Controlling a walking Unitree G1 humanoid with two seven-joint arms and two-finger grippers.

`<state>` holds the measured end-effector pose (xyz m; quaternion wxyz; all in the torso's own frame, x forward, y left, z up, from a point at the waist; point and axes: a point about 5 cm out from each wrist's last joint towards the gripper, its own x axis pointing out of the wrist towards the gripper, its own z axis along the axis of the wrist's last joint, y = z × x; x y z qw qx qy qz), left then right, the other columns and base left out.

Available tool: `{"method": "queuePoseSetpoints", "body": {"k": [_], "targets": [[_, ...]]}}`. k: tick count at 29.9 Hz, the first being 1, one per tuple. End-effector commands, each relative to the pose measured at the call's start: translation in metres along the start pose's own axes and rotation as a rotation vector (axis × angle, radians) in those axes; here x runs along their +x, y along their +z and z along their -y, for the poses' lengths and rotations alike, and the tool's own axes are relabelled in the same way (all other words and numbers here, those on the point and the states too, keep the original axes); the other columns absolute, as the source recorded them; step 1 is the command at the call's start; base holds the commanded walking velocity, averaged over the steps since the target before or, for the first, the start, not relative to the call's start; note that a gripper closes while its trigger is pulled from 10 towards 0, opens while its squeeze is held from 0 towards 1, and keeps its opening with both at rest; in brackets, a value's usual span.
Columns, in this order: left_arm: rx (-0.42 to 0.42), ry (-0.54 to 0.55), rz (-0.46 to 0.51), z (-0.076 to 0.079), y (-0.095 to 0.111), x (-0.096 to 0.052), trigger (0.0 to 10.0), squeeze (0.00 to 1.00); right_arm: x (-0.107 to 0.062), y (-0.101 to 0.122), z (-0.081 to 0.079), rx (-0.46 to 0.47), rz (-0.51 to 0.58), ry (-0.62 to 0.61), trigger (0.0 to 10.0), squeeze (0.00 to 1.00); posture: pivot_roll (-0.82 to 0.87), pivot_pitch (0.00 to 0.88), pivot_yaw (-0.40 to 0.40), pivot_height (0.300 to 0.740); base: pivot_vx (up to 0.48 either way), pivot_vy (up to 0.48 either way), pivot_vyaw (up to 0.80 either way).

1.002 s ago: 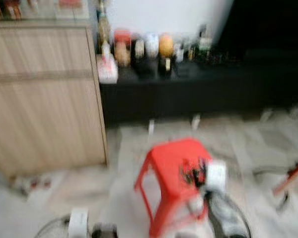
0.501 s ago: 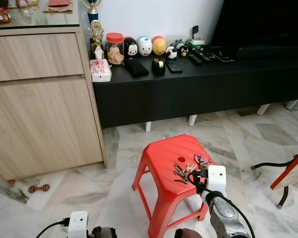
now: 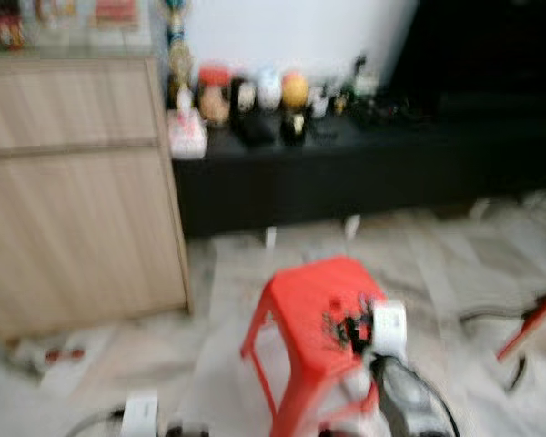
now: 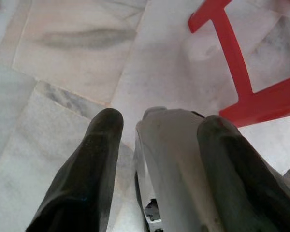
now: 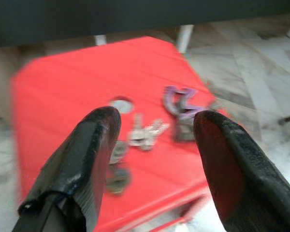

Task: Hang keys on a hook

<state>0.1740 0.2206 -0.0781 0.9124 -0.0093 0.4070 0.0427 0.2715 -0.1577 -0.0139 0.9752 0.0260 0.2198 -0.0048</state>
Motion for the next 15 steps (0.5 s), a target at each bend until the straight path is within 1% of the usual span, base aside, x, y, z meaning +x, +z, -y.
{"method": "queuePoseSetpoints", "body": {"k": [1,9,15], "targets": [[-0.011,-0.037,-0.049,0.0118,-0.0129,-0.0017,10.0,0.00,-0.0001,-0.0016,0.0034,0.003,-0.014,-0.014,10.0,0.00,0.07,0.005,-0.118,0.615,0.277,0.000,0.00],[-0.013,-0.055,-0.046,0.0136,-0.0128,-0.0017,10.0,0.00,-0.0003,-0.0021,0.0035,0.005,-0.014,-0.017,10.0,0.00,0.07,0.006,-0.118,0.615,0.276,0.000,0.00],[-0.026,-0.082,-0.039,0.0165,-0.0129,-0.0018,10.0,0.00,-0.0007,-0.0039,0.0034,0.004,-0.022,-0.017,10.0,0.00,0.07,0.008,-0.116,0.615,0.000,0.000,0.00]]}}
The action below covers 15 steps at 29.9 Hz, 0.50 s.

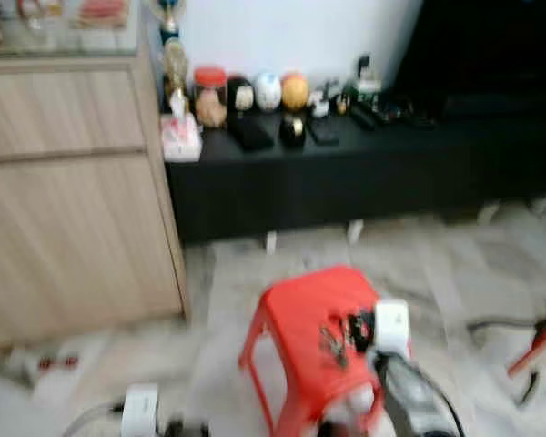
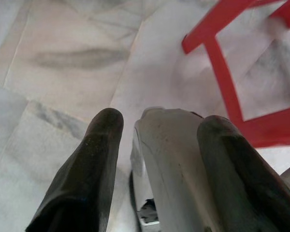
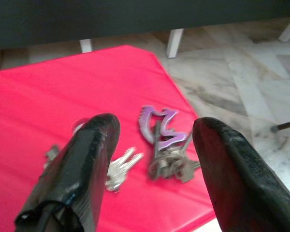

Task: Hang keys on a hook

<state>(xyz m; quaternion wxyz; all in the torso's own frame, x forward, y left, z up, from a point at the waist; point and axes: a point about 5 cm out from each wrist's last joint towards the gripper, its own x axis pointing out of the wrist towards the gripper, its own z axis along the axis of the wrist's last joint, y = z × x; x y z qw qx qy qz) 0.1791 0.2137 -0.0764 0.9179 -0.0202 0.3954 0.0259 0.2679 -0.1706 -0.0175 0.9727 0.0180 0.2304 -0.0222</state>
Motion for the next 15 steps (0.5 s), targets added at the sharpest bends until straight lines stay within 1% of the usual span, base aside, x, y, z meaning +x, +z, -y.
{"method": "queuePoseSetpoints", "body": {"k": [1,5,8,11,13,15], "targets": [[-0.020,-0.042,-0.063,0.009,-0.018,-0.004,10.0,0.00,0.001,0.000,-0.010,0.012,-0.003,0.022,10.0,0.00,0.06,0.008,-0.116,0.615,0.000,0.000,0.00],[-0.018,-0.042,-0.065,0.009,-0.018,-0.004,10.0,0.00,0.001,-0.001,-0.011,0.012,-0.017,0.030,10.0,0.00,0.06,0.011,-0.115,0.615,0.000,0.000,0.00],[-0.016,-0.041,-0.071,0.008,-0.020,-0.004,10.0,0.00,0.001,-0.011,-0.017,0.000,-0.110,0.077,10.0,0.00,0.06,0.015,-0.113,0.615,0.000,0.000,0.00],[-0.014,-0.038,-0.079,0.007,-0.023,-0.006,10.0,0.00,0.002,-0.017,-0.022,-0.003,-0.181,0.116,10.0,0.00,0.07,0.025,-0.113,0.615,0.000,0.000,0.00],[-0.014,-0.036,-0.082,0.007,-0.024,-0.006,10.0,0.00,0.002,-0.018,-0.025,0.005,-0.198,0.140,10.0,0.00,0.07,0.030,-0.114,0.615,0.000,0.000,0.00],[-0.013,-0.031,-0.089,0.006,-0.027,-0.008,10.0,0.00,0.003,-0.016,-0.032,-0.003,-0.217,0.179,10.0,0.00,0.08,0.041,-0.116,0.615,0.000,0.000,0.00]]}}
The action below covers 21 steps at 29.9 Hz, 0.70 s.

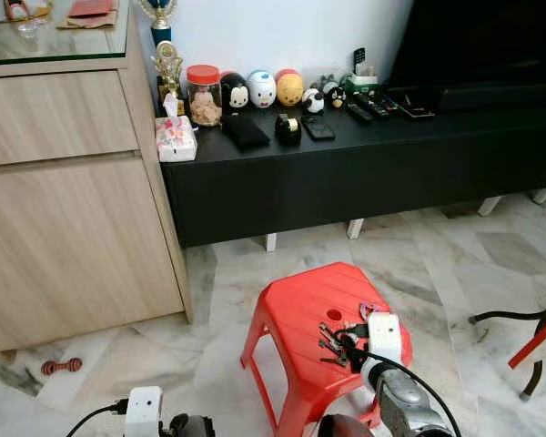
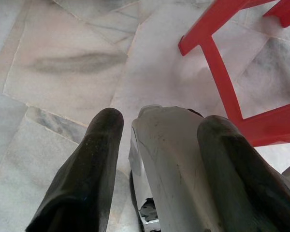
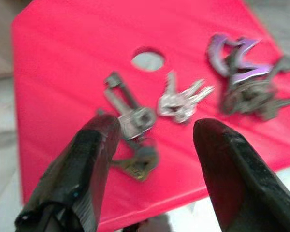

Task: Hang keys on a hook

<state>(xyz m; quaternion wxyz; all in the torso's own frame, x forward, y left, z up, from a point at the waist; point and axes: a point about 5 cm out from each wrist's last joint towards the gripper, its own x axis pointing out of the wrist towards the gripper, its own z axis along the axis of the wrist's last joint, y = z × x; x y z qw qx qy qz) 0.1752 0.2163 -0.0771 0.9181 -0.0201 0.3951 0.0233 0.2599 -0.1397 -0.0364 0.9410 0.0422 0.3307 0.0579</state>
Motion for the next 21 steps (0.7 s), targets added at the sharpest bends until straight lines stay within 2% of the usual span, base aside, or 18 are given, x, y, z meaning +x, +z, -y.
{"method": "queuePoseSetpoints", "body": {"k": [1,11,14,15,18,21], "targets": [[-0.016,-0.026,-0.091,0.009,-0.025,-0.006,10.0,0.00,0.003,0.007,-0.002,-0.013,-0.002,0.017,10.0,0.00,0.08,0.041,-0.116,0.615,0.000,0.000,0.00],[-0.024,-0.022,-0.116,0.007,-0.043,-0.015,10.0,0.00,0.008,0.023,-0.012,0.038,0.017,0.046,10.0,0.00,0.08,0.087,-0.116,0.615,0.000,0.000,0.00],[-0.012,-0.028,-0.118,0.006,-0.050,-0.019,10.0,0.00,0.009,0.020,-0.016,0.027,-0.005,0.054,10.0,0.00,0.09,0.114,-0.116,0.615,0.000,0.000,0.00],[-0.026,-0.022,-0.116,0.005,-0.052,-0.021,10.0,0.00,0.009,0.019,-0.017,0.062,-0.006,0.049,10.0,0.00,0.09,0.120,-0.113,0.615,0.000,0.000,0.00],[-0.036,-0.018,-0.111,0.004,-0.053,-0.022,10.0,0.00,0.009,0.018,-0.018,0.085,-0.013,0.045,10.0,0.00,0.09,0.126,-0.113,0.615,0.000,0.000,0.00],[-0.033,-0.022,-0.102,0.003,-0.056,-0.024,10.0,0.00,0.009,0.017,-0.020,0.064,-0.029,0.050,10.0,0.00,0.10,0.139,-0.116,0.615,0.000,0.000,0.00]]}}
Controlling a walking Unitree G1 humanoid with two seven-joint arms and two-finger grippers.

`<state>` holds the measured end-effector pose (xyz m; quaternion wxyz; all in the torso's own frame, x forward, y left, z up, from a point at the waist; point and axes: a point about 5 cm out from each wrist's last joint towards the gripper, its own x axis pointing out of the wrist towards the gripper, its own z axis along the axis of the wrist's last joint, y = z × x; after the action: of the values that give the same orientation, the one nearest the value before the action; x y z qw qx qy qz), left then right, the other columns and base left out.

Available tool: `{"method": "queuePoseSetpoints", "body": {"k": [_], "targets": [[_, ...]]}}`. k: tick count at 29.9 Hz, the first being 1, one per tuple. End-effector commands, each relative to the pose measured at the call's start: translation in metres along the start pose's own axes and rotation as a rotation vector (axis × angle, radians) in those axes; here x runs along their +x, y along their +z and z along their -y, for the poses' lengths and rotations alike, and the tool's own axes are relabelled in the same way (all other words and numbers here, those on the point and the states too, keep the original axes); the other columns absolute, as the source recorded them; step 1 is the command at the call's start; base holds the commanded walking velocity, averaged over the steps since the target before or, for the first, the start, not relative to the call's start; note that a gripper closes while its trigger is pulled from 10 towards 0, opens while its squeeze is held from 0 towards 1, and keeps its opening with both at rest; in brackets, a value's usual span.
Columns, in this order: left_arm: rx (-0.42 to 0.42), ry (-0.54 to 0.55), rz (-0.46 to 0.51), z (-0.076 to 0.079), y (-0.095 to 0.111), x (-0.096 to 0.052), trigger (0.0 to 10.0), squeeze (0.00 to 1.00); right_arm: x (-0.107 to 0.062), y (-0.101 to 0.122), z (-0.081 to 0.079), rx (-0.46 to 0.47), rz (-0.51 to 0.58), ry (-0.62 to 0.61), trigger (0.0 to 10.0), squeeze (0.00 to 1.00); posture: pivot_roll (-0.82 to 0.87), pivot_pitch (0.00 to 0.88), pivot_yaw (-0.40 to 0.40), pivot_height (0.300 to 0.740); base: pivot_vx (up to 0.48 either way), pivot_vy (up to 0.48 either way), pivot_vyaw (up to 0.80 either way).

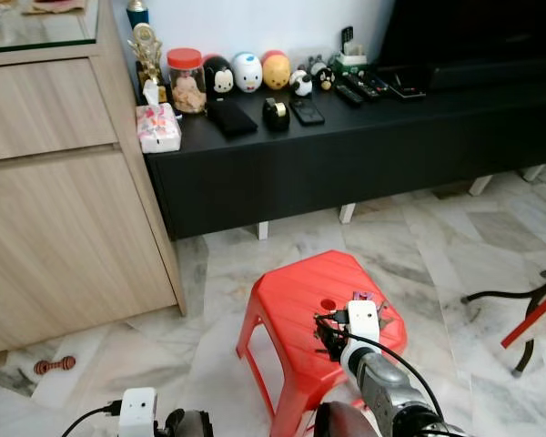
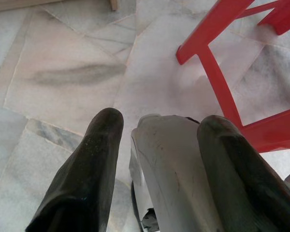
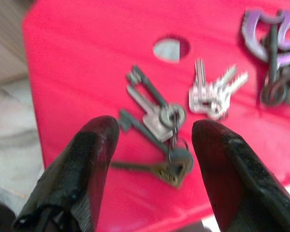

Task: Hang keys on a hook

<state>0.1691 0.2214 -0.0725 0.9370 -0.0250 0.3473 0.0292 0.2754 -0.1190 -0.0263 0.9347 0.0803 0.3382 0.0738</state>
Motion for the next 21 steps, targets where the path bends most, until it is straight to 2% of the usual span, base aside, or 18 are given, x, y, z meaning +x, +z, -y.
{"method": "queuePoseSetpoints", "body": {"k": [1,6,20,21], "targets": [[-0.019,-0.024,-0.204,0.007,-0.053,-0.022,10.0,0.00,0.001,0.001,0.000,0.001,-0.015,-0.001,10.0,0.00,0.10,0.139,-0.116,0.615,0.000,0.000,0.00],[-0.021,-0.024,-0.192,0.006,-0.058,-0.028,10.0,0.00,0.001,0.003,-0.002,-0.046,-0.018,0.006,10.0,0.00,0.11,0.173,-0.126,0.615,0.000,0.000,0.00],[-0.017,-0.034,-0.185,0.008,-0.066,-0.035,10.0,0.00,0.001,0.005,0.001,-0.035,-0.003,0.001,10.0,0.00,0.11,0.204,-0.133,0.615,0.000,0.000,0.00],[-0.017,-0.035,-0.184,0.009,-0.066,-0.035,10.0,0.00,0.001,0.005,0.001,-0.034,-0.002,0.004,5.9,0.00,0.11,0.205,-0.133,0.615,0.000,0.000,0.00]]}}
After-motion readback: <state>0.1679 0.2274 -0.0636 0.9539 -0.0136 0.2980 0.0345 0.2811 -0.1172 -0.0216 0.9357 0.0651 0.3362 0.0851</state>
